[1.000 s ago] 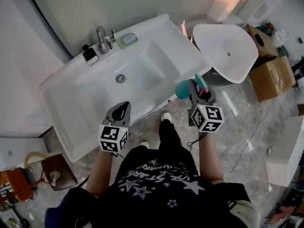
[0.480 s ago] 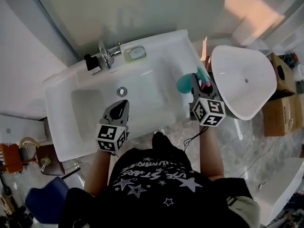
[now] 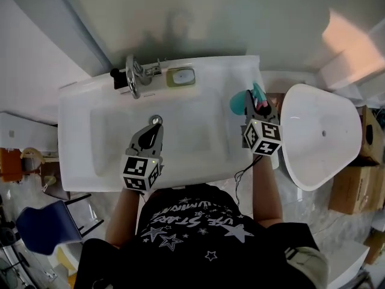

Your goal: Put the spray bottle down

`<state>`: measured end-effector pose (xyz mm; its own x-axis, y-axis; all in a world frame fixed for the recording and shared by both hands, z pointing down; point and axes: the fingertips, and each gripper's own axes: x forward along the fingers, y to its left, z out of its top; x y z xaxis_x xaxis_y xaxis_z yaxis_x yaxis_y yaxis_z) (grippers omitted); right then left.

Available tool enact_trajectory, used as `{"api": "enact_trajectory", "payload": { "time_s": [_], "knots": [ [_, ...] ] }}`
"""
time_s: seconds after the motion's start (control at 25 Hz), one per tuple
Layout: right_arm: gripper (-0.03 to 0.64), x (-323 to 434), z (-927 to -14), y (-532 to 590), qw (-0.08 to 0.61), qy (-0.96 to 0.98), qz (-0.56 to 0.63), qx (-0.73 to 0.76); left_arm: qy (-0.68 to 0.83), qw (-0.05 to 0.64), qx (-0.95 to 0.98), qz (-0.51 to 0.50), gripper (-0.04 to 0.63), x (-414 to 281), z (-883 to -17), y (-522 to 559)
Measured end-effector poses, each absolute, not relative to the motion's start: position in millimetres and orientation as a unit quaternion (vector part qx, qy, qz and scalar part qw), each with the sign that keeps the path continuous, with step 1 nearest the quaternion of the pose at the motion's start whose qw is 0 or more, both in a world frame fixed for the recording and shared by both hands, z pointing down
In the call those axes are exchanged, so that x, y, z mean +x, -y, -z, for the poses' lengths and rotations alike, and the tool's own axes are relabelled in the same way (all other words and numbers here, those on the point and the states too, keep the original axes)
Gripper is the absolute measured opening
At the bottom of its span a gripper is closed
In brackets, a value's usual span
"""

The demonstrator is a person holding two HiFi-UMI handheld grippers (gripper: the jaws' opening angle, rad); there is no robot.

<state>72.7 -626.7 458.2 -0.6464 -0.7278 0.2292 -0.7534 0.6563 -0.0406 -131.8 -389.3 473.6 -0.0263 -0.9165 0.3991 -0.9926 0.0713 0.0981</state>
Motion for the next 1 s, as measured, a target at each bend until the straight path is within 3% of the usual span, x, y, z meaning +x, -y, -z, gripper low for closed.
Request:
{"api": "enact_trajectory", "payload": {
  "time_s": [1.0],
  "knots": [
    [0.147,5,-509,663,0.118,0.930,-0.031,0.347,0.759,0.210,0.608,-0.103,0.015,-159,-495,392]
  ]
}}
